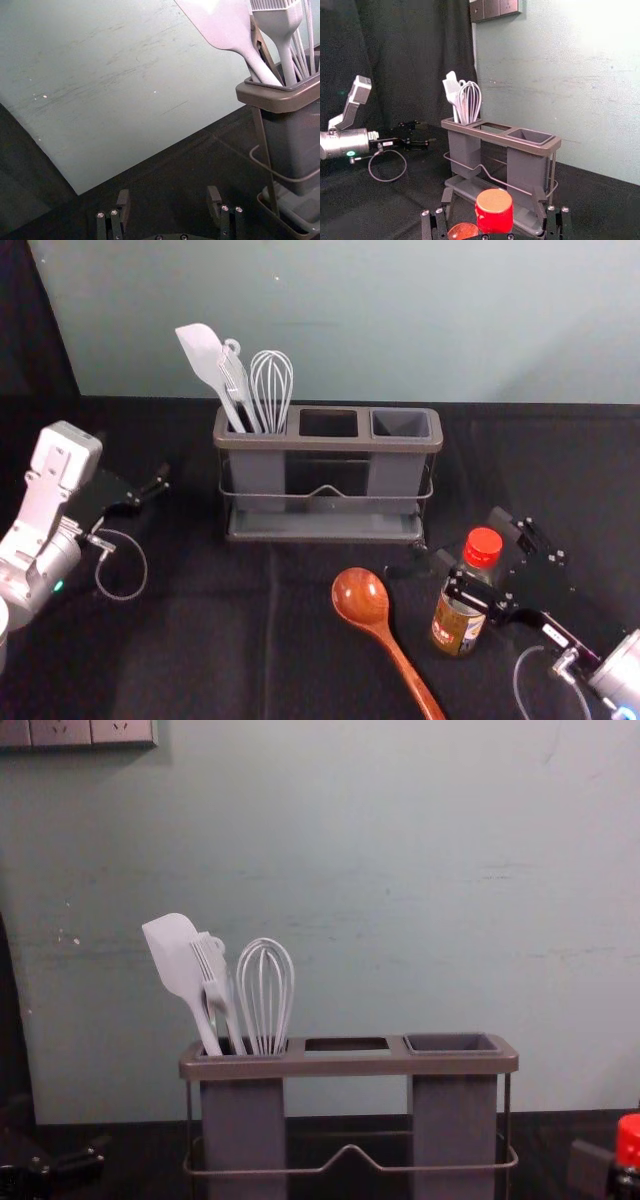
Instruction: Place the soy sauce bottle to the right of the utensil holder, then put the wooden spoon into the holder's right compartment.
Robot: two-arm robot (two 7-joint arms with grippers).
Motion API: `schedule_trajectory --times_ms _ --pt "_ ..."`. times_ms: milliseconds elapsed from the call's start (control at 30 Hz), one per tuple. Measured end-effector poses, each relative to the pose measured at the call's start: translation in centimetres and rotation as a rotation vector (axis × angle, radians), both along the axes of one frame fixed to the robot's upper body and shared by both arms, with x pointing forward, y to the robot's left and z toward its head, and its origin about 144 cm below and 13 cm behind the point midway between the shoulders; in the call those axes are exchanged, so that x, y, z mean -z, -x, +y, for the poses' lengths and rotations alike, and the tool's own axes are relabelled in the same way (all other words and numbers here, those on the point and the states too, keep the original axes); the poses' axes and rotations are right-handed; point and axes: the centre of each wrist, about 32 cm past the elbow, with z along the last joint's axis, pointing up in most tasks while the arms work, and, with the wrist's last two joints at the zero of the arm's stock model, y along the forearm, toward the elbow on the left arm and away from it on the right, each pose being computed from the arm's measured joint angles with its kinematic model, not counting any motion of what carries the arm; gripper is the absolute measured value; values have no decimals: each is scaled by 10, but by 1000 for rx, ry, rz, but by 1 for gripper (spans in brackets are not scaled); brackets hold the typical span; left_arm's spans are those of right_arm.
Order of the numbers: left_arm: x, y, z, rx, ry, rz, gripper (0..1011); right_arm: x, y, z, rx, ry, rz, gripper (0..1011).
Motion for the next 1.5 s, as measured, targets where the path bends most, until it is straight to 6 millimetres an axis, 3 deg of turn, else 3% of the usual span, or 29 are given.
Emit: schedule_trajectory --times_ms 267,367,767,1133,1500 --pt "0 0 0 0 0 0 1005 0 0 0 -1 12 -2 837" --pt "0 0 0 0 0 0 1005 0 0 0 0 13 2 707" --pt "0 0 0 0 0 0 1005 -1 0 -2 -2 8 1 394" --pt "0 0 0 0 0 0 1005 -13 -7 -16 50 16 -38 392" --pt "0 0 0 0 0 0 1005 -20 -33 -27 115 23 -64 392"
